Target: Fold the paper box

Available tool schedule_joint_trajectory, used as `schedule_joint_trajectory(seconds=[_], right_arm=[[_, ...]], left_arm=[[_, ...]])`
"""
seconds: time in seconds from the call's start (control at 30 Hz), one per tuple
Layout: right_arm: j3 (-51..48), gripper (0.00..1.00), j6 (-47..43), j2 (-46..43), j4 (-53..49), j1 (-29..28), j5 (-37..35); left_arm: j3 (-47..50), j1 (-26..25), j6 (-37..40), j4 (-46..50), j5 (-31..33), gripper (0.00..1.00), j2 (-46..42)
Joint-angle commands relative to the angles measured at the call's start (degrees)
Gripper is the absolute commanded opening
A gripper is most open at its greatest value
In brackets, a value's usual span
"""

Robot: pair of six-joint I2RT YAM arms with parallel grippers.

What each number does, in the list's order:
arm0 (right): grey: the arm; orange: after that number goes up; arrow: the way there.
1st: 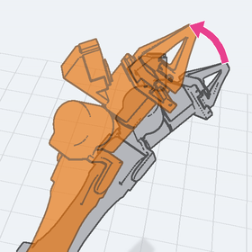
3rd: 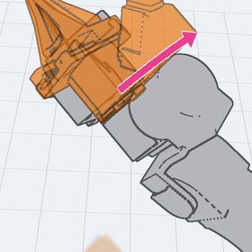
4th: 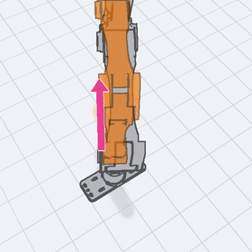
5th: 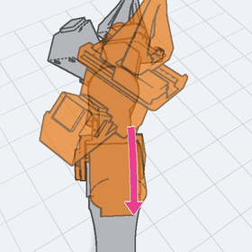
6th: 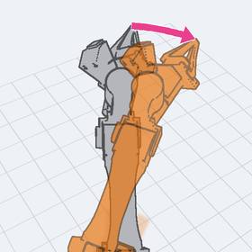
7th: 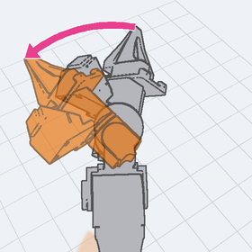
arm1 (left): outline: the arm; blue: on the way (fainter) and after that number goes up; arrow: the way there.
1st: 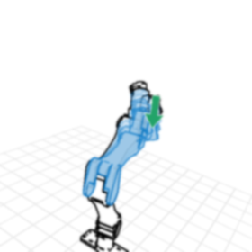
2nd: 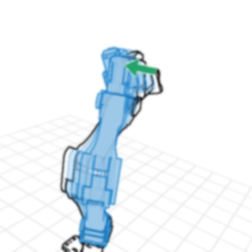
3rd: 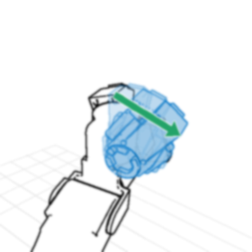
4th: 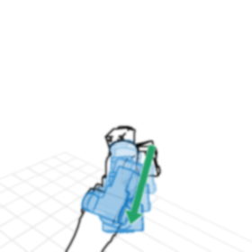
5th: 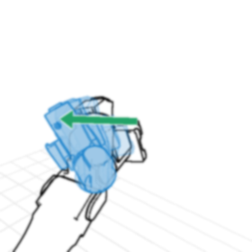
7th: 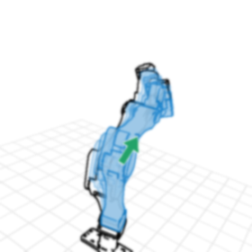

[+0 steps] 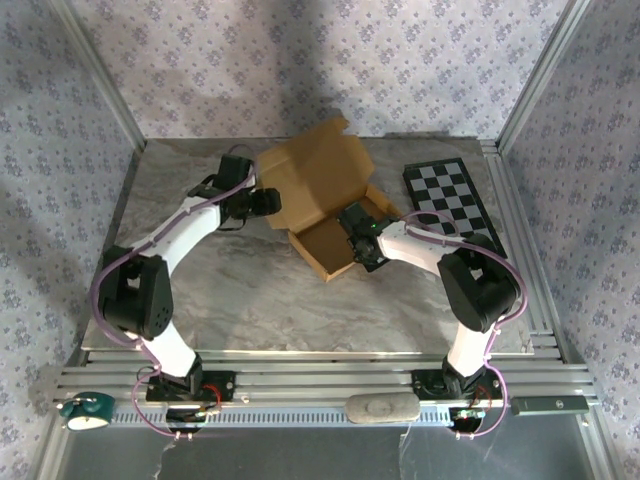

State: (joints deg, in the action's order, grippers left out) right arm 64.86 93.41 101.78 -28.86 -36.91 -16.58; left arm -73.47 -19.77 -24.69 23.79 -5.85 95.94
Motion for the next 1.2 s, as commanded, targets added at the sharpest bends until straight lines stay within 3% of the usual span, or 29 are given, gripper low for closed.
schedule_joint_trajectory(seconds=[0.0,0.2,0.43,0.7,0.87,0.9,0.97,1.03,1.07,1.17], right_arm=[[0.5,0.0,0.1,0.6,-0.3,0.0,-1.0],[0.6,0.0,-0.1,1.0,0.2,0.2,-1.0],[0.7,0.0,-0.1,1.1,0.5,0.0,-0.9],[2.1,0.0,0.2,1.1,0.5,-1.8,-1.0],[2.9,0.01,-1.0,0.7,0.6,-3.2,-0.5],[2.8,0.1,-1.8,0.3,0.7,-3.3,-0.5],[2.6,0.38,-6.4,-1.2,1.9,-3.6,-1.4],[5.0,0.54,-11.5,-3.3,-1.4,-4.2,-3.9],[5.7,0.62,-14.3,-5.0,-3.2,-4.5,-6.2],[4.4,0.71,-25.2,-12.0,-3.6,-4.9,-10.5]], left_arm=[[-2.9,-0.3,1.0,0.4,-1.4,0.67,3.3],[-4.7,-1.6,0.9,0.8,0.2,0.55,5.0],[-7.6,-3.8,2.1,4.3,5.5,0.18,6.4],[-12.6,-6.7,5.2,10.3,14.6,0.1,9.0],[-15.3,-10.1,8.7,13.9,26.3,0.0,10.2],[-15.3,-10.8,9.7,14.0,28.8,0.0,10.0],[-14.6,-12.1,12.4,13.3,34.2,0.0,9.0],[-12.6,-12.9,15.1,11.1,37.7,0.0,7.3],[-11.2,-13.1,16.5,9.7,38.7,0.0,6.1],[-6.1,-13.2,20.9,3.8,40.2,0.0,2.1]])
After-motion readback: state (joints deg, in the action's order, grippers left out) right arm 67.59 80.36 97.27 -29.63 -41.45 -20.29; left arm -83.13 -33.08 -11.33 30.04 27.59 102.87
